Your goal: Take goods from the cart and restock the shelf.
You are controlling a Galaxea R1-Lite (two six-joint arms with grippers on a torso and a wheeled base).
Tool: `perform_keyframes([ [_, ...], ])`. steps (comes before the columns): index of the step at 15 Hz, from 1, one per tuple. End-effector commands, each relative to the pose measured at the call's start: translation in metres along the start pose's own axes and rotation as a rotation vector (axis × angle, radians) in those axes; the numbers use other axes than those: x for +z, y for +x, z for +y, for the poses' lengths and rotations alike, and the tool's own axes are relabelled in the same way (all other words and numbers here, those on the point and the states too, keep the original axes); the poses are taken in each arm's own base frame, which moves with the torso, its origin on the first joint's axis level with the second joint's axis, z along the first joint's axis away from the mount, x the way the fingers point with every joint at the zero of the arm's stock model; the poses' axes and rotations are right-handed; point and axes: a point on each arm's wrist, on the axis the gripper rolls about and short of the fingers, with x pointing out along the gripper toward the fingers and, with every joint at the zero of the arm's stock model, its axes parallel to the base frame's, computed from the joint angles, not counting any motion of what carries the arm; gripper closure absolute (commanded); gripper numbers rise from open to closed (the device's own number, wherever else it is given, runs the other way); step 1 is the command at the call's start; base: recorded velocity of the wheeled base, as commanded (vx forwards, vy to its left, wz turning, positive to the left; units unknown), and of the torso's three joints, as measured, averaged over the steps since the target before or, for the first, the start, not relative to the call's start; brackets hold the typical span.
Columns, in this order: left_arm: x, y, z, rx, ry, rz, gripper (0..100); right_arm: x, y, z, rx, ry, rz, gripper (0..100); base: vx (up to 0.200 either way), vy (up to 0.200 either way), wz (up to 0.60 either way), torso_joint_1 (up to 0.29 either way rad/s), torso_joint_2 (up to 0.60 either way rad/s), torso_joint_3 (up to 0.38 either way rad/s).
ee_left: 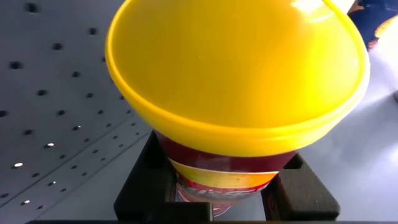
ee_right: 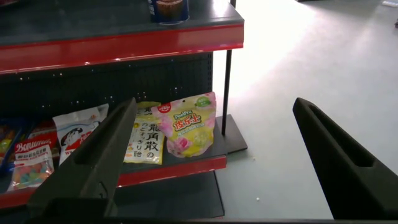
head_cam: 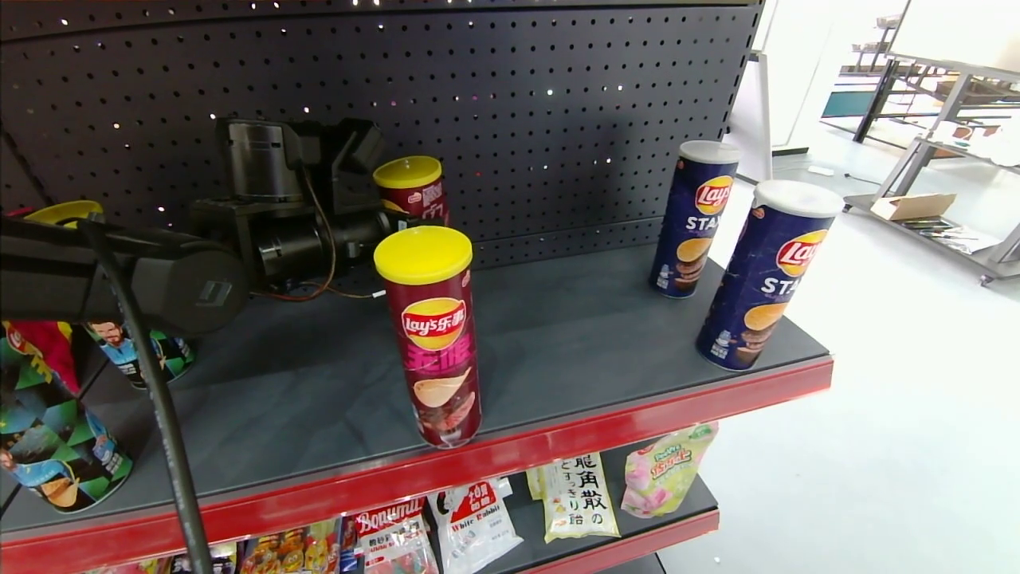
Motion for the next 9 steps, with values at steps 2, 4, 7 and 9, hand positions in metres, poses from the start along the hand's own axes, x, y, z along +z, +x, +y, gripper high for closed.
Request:
perform_keyframes([
  [2, -0.0010, -0.0004, -0.0018, -0.005, 0.000, 0.003, 100, 0.0000, 0.0000, 0.0000, 0.001, 0.000, 0.000, 0, 0.000, 0.000, 0.00, 0.000, 0.00, 0.000],
  [4, -0.0023, -0.0005, -0.0019, -0.005, -0.001, 0.008, 100, 0.0000, 0.0000, 0.0000, 0.001, 0.000, 0.000, 0, 0.000, 0.000, 0.00, 0.000, 0.00, 0.000],
  [7, -0.0022, -0.0005, -0.0017, 0.001, 0.001, 0.007, 100, 0.0000, 0.0000, 0.0000, 0.001, 0.000, 0.000, 0, 0.000, 0.000, 0.00, 0.000, 0.00, 0.000],
  [9, -0.0022, -0.0005, -0.0015, 0.012, 0.001, 0.007, 100, 0.0000, 0.0000, 0.0000, 0.001, 0.000, 0.000, 0, 0.000, 0.000, 0.00, 0.000, 0.00, 0.000],
])
